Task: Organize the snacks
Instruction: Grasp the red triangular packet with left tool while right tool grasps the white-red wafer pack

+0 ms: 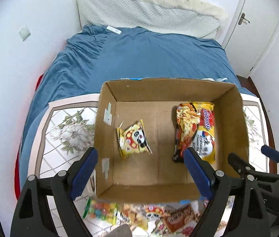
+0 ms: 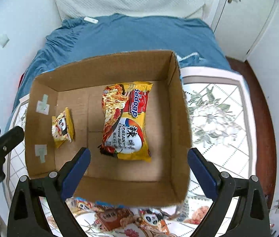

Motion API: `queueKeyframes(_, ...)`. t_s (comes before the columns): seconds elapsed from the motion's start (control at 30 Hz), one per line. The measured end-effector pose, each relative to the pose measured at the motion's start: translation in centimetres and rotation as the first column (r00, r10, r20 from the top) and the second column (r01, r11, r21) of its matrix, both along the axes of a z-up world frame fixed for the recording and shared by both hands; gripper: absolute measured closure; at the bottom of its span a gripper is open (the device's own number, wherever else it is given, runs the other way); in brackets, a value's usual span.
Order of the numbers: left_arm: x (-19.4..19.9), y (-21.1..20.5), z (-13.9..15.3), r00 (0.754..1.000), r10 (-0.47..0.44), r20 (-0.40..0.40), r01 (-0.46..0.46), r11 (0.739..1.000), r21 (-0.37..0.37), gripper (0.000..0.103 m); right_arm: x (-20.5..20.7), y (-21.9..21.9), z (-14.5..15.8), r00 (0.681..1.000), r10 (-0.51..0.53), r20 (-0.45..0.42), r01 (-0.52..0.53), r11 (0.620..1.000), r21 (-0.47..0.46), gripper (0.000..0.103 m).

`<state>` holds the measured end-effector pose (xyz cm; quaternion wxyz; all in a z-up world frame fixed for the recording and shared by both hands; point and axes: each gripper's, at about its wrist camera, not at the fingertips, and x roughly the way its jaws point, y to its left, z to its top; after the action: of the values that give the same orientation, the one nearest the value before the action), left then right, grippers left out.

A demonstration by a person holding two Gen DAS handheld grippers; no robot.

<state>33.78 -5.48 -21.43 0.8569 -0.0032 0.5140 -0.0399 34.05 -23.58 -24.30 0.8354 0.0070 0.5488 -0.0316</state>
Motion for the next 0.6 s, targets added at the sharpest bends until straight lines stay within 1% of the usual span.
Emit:
queueKeyframes(0.07, -1.3, -0.1, 0.9, 1.0, 0.001, 0.01, -0.001, 1.0, -0.001, 0.014, -1.2, 0.1, 1.1, 1.0, 0.011, 0.024, -0.011, 1.0, -0.009, 0.003)
queueKeyframes(0.1, -1.9, 0.0, 1.3, 1.0, 0.002, 0.015, -0.002, 1.0, -0.001, 0.014, -1.4, 0.3, 0.8, 0.999, 0.015, 0.031, -0.014, 1.0, -0.011, 0.003)
queueKeyframes(0.23, -3.5, 0.1, 2.7, 0.999, 0.017, 0.03, -0.017, 1.0, -0.006, 0.014, -3.4, 1.2, 2.3, 0.998, 0.021, 0.054, -0.021, 1.0, 0.006, 0.003)
queueKeyframes(0.33, -4.9, 0.5, 3.6, 0.999, 0.031, 0.038, -0.031, 0.999, -0.011, 0.014, -4.8, 1.1, 3.5, 0.999, 0.012, 0.053, -0.014, 0.999, 0.035, 0.003)
queueKeyframes(0.4, -5.9, 0.7, 3.8, 0.999, 0.037, 0.038, -0.037, 0.999, -0.009, 0.014, -6.0, 1.0, 3.6, 0.999, 0.003, 0.044, -0.005, 0.999, 0.054, 0.003)
queueKeyframes(0.5, -7.7, 1.3, 3.0, 0.998, 0.054, 0.018, -0.054, 0.998, 0.012, 0.014, -8.2, 0.7, 2.3, 1.0, -0.02, -0.012, 0.021, 0.995, 0.095, 0.003)
queueKeyframes(0.6, -10.6, 1.7, 0.3, 0.996, 0.071, -0.05, -0.068, 0.996, 0.058, 0.014, -11.8, 0.4, -1.3, 0.989, -0.059, -0.136, 0.08, 0.984, 0.157, 0.003)
